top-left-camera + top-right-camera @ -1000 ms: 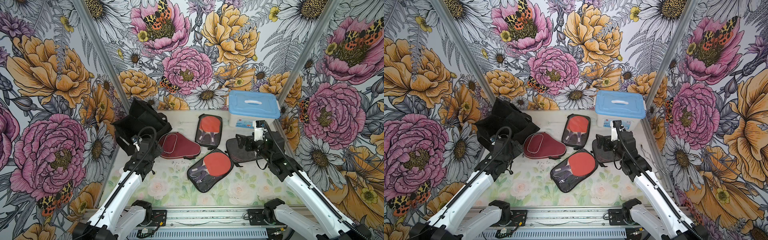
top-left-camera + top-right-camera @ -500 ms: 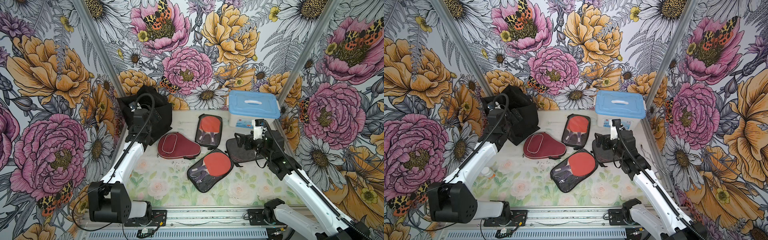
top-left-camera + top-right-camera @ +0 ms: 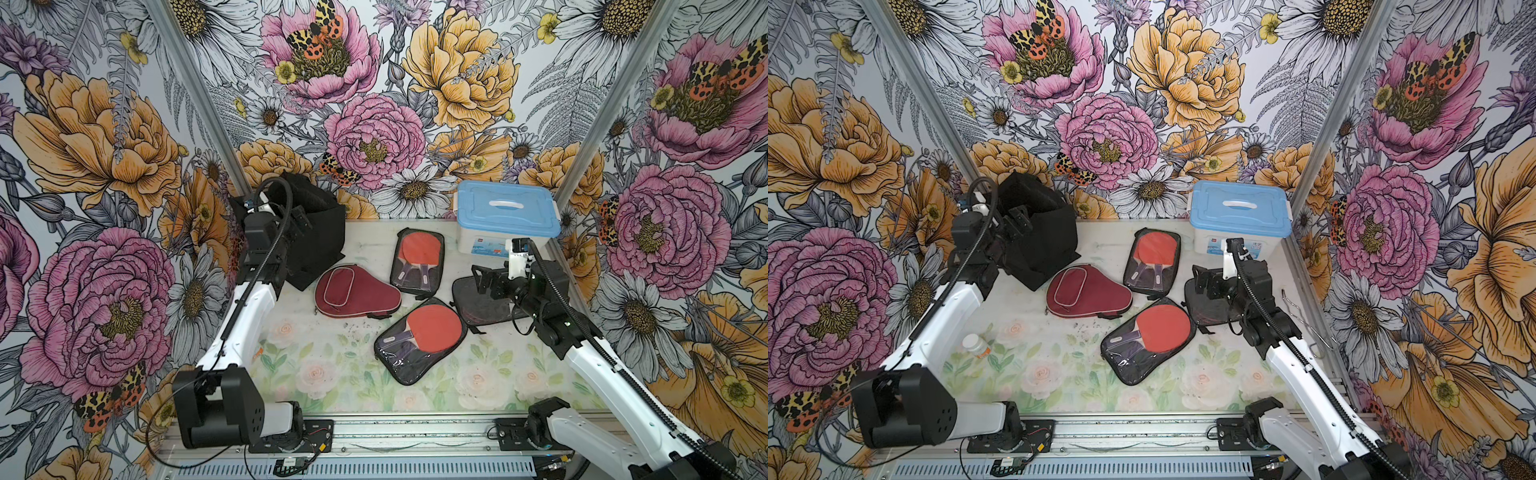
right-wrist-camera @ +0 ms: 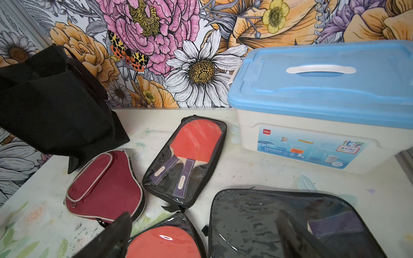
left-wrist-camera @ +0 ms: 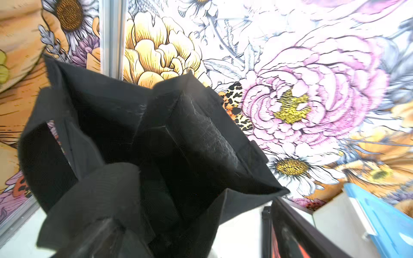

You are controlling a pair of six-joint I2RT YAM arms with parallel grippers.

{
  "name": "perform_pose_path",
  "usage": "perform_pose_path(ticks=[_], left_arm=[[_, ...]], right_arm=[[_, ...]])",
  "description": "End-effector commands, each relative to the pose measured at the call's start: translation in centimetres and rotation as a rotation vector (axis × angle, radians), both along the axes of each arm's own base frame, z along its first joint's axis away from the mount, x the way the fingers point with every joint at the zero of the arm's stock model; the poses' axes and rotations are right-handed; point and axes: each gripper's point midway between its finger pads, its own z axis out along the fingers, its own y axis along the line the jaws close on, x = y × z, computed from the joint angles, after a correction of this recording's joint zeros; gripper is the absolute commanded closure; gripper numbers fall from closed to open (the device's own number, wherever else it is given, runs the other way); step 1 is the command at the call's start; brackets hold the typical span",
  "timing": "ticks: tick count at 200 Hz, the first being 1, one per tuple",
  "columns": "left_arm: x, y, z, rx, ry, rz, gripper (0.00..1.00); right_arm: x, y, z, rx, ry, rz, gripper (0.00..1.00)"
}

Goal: Remove the ping pong set from the canvas bag
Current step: Reset both arms

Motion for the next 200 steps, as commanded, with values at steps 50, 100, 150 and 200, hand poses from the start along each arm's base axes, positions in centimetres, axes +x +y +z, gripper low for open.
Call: perform_pose_path(ticks=[50, 100, 150, 200], left_arm=[[-6.9, -0.7, -3.0, 0.009, 0.027, -0.042, 0.01], [-11.4, -1.9, -3.4, 0.094, 0.001, -0.108, 0.01], [-12.2, -2.9, -9.3, 0.219, 0.153, -0.157, 0.01], [-9.1, -0.8, -16.0, 0.198, 0.320, -0.076, 0.01]], right_arm=[[0.4, -1.2, -0.2, -0.001, -0.045, -0.041, 0.01], [-0.1, -2.0, -0.5, -0.003, -0.054, -0.074, 0.01], [0.0, -3.5, -1.6, -0.037, -0.101, -0.134, 0.02], [-0.3, -8.8, -6.0, -0.125, -0.155, -0.356, 0.02]])
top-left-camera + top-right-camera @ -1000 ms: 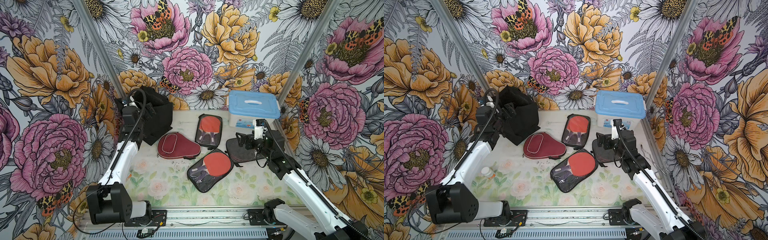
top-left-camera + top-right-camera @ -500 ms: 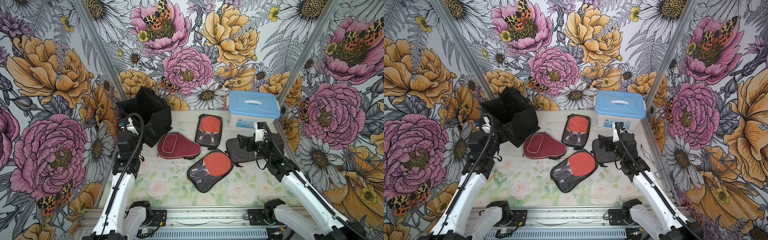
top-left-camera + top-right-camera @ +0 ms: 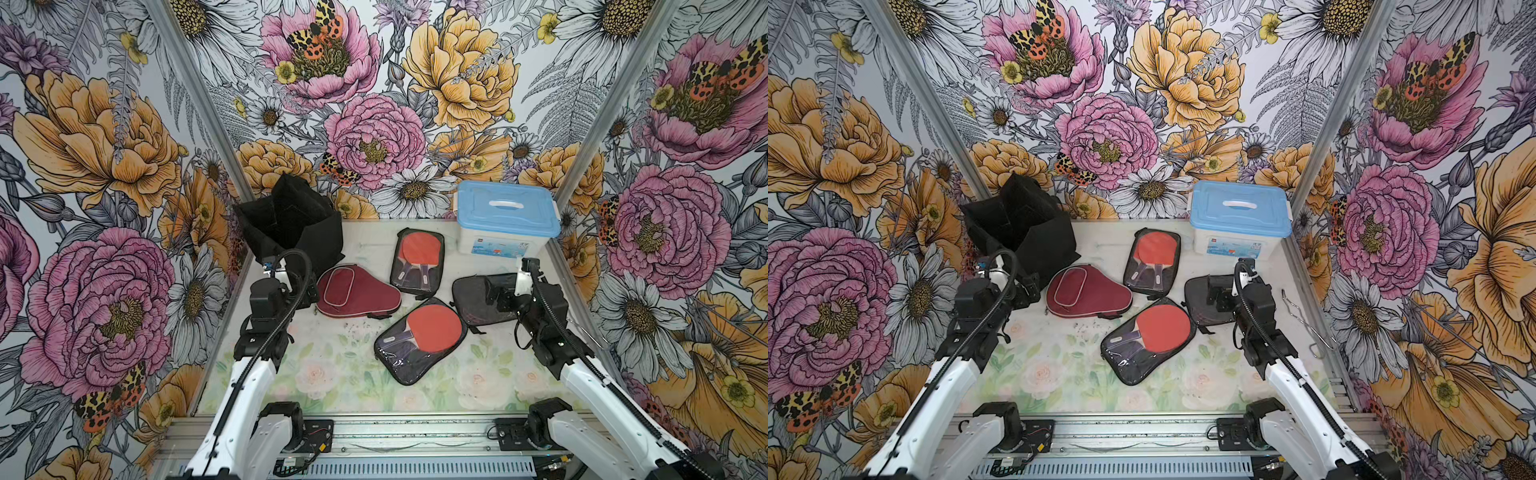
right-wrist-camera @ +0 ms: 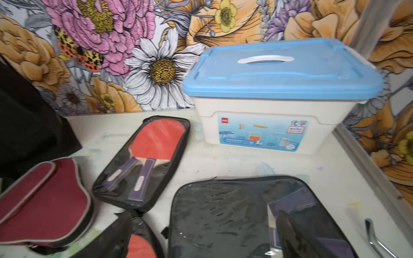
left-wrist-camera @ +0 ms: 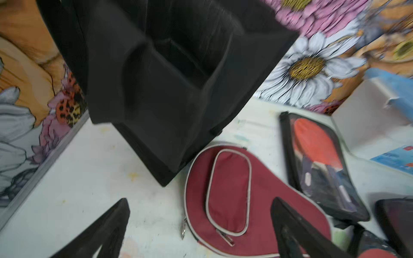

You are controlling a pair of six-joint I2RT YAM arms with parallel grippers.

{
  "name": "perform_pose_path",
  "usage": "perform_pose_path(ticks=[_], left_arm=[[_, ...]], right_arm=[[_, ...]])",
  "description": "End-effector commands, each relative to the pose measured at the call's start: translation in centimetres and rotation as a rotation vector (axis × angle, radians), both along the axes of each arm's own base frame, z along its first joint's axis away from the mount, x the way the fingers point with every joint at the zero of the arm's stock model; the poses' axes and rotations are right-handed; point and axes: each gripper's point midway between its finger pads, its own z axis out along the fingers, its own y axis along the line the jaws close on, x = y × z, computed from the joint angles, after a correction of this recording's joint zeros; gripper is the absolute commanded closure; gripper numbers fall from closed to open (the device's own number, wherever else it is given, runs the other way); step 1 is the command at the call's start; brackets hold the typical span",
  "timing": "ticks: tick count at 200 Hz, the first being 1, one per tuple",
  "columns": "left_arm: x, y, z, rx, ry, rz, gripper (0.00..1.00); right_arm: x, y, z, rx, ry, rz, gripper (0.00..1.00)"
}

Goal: Remove the ping pong set from the canvas bag
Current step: Reset both arms

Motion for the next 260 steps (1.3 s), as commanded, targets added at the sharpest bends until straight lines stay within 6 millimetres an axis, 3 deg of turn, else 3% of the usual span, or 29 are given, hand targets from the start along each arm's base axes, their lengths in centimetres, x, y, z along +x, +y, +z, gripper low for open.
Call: perform_pose_path(ticks=[1, 23, 75, 103, 129, 154, 177, 208, 220, 260], left_arm=[[1.3, 1.4, -1.9, 0.036, 0.020, 0.044, 0.01], [3.1, 2.3, -2.4, 0.054, -0.041, 0.051, 0.01], [5.4, 1.6, -5.5, 0.069, -0.119, -0.028, 0.01], [6.6, 1.8, -4.5, 0.086, -0.200, -0.016, 0.01], [7.3, 1.5, -4.5, 0.083, -0.207, -0.039, 0.01], [7.0, 0.5, -4.7, 0.091, -0.190, -0.082, 0.01], [7.1, 1.2, -4.3, 0.105, -0.223, -0.050, 0.01], [7.2, 1.5, -5.9, 0.139, -0.315, -0.005, 0.01], [7.4, 1.8, -6.7, 0.147, -0.236, 0.009, 0.01], [7.6, 1.4, -6.4, 0.163, -0.258, 0.008, 0.01]], right_arm=[[0.3, -3.2, 0.5, -0.041, -0.097, -0.140, 0.02], [0.0, -5.7, -1.2, -0.041, -0.104, -0.232, 0.02], [1.7, -8.6, -2.9, -0.062, -0.120, -0.269, 0.02], [3.0, -8.2, -4.6, -0.083, -0.131, -0.233, 0.03], [4.5, -7.9, -4.5, -0.118, -0.184, -0.211, 0.04], [6.2, -7.3, -7.2, -0.124, -0.158, -0.181, 0.05], [6.6, -7.3, -7.3, -0.130, -0.142, -0.181, 0.07], [6.7, -7.1, -7.7, -0.129, -0.111, -0.167, 0.05], [7.1, -7.2, -7.7, -0.128, -0.108, -0.171, 0.05], [8.0, -7.2, -8.2, -0.125, -0.043, -0.163, 0.05]])
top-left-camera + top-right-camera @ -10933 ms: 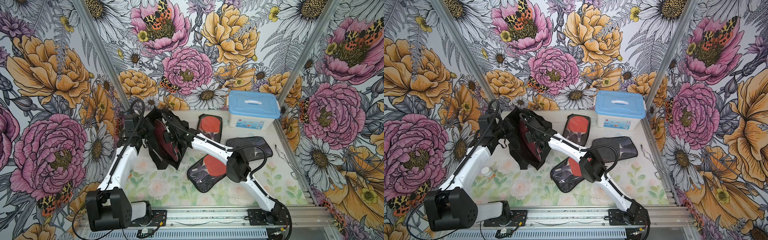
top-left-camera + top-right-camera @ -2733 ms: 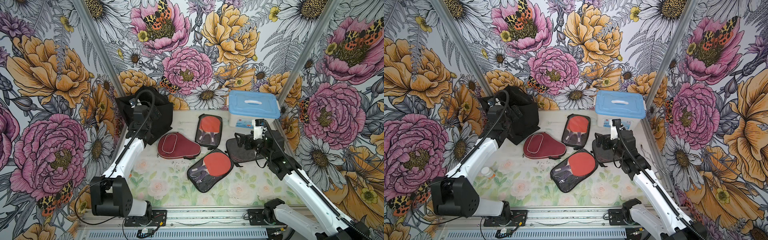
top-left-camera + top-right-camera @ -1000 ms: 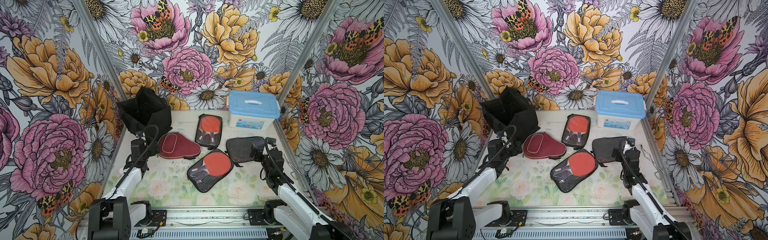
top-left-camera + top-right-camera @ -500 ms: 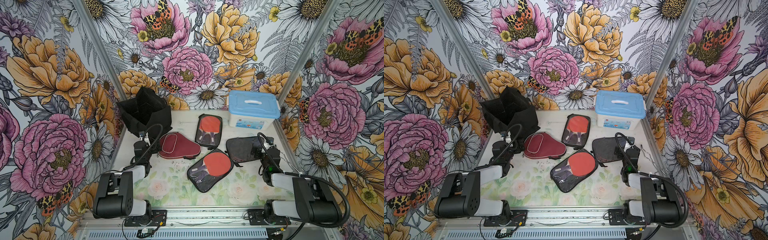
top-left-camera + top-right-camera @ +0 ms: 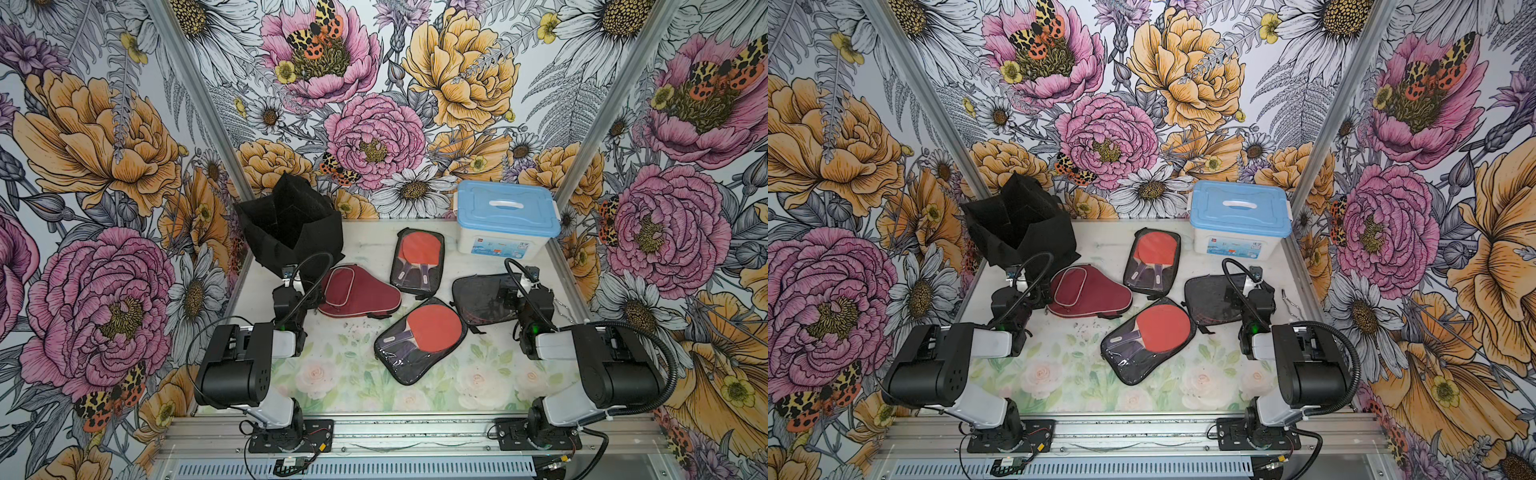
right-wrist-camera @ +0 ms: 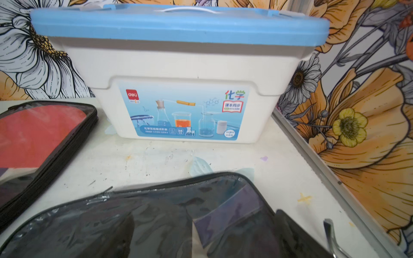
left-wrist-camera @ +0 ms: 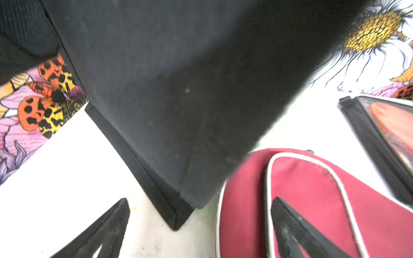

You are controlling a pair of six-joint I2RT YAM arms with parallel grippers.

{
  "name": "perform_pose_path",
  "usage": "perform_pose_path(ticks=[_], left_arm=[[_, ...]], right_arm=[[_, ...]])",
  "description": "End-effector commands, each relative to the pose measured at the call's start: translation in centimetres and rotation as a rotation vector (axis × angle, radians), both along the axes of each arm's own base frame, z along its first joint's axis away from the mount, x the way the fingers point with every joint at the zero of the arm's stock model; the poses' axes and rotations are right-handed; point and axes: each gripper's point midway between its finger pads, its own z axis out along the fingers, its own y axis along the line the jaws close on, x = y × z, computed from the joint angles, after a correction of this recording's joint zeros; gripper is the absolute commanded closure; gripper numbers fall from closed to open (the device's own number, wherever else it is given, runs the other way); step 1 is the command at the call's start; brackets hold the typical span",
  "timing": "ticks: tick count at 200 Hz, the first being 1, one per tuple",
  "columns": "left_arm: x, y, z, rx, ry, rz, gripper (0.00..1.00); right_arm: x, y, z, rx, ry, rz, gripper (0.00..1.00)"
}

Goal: Remove the ping pong set from the canvas bag
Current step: Reset both arms

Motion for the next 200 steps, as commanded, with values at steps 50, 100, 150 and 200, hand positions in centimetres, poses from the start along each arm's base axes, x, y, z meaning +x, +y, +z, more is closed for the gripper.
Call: perform_pose_path(ticks=[50, 100, 150, 200], left_arm=[[0.58, 0.27, 1.98, 0.032, -0.074, 0.018, 0.01], [0.61, 0.29, 1.94, 0.031, -0.072, 0.019, 0.01], [0.61, 0.26, 1.95, 0.031, -0.073, 0.018, 0.01], [0.58, 0.24, 1.91, 0.032, -0.072, 0.019, 0.01]], right_arm=[[0.46, 0.24, 0.28, -0.001, 0.003, 0.013, 0.00], [0.51, 0.34, 0.26, -0.004, 0.005, 0.017, 0.01], [0.49, 0.42, 0.26, -0.007, 0.005, 0.019, 0.00], [0.67, 0.37, 0.16, -0.001, 0.012, 0.020, 0.00]])
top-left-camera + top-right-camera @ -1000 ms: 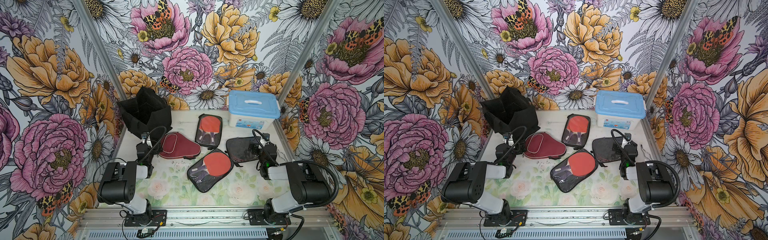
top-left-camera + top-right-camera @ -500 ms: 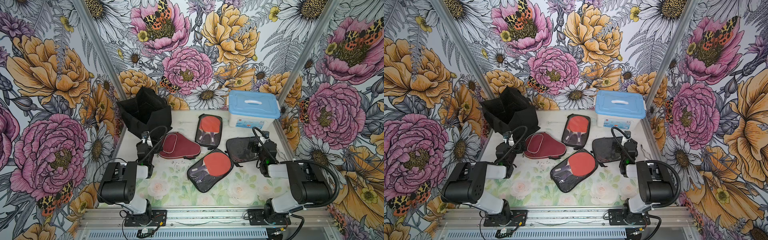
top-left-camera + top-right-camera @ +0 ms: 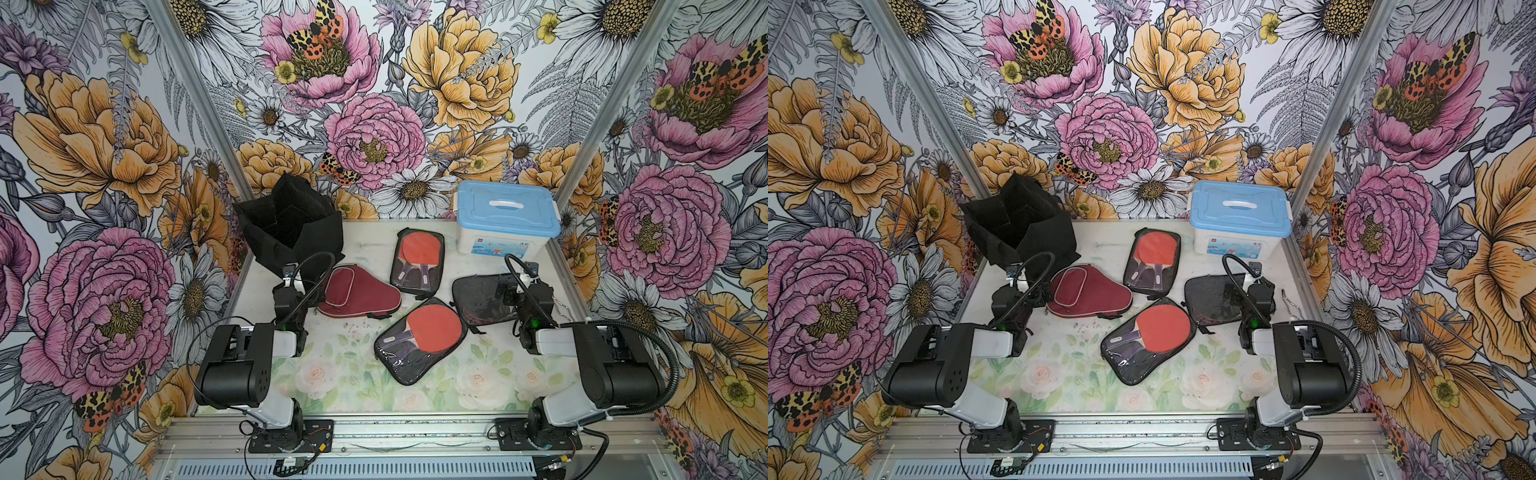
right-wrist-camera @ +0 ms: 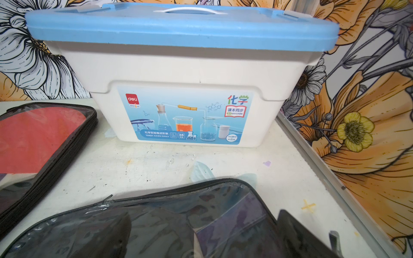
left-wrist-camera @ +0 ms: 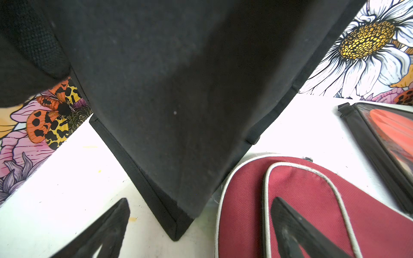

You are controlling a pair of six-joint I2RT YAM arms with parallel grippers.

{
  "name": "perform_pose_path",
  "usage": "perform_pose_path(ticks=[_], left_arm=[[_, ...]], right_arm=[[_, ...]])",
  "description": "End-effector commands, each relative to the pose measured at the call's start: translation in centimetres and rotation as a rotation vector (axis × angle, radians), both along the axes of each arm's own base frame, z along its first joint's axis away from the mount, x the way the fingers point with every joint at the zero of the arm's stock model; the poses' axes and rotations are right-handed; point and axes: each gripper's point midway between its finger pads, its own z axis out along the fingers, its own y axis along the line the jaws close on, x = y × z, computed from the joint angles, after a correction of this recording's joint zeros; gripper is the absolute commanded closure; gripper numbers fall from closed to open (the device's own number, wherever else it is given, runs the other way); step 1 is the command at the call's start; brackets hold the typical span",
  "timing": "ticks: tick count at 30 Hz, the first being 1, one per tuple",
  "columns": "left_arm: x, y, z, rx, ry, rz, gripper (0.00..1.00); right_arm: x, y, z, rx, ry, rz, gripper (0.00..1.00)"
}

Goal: Remove the ping pong set from the canvas bag
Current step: Reset both arms

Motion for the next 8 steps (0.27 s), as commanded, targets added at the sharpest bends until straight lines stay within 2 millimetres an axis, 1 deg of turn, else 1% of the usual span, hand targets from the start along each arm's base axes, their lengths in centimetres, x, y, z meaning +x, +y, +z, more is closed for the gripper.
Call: perform_pose_path(ticks=[1, 8], left_arm=[[0.45, 0.17, 1.49, 0.020, -0.054, 0.011, 0.01], [0.46, 0.13, 1.46, 0.020, -0.053, 0.011, 0.01]], right_arm=[[0.42, 0.31, 0.31, 0.000, -0.007, 0.017, 0.00], [0.31, 0.16, 0.33, 0.009, -0.010, 0.021, 0.00]])
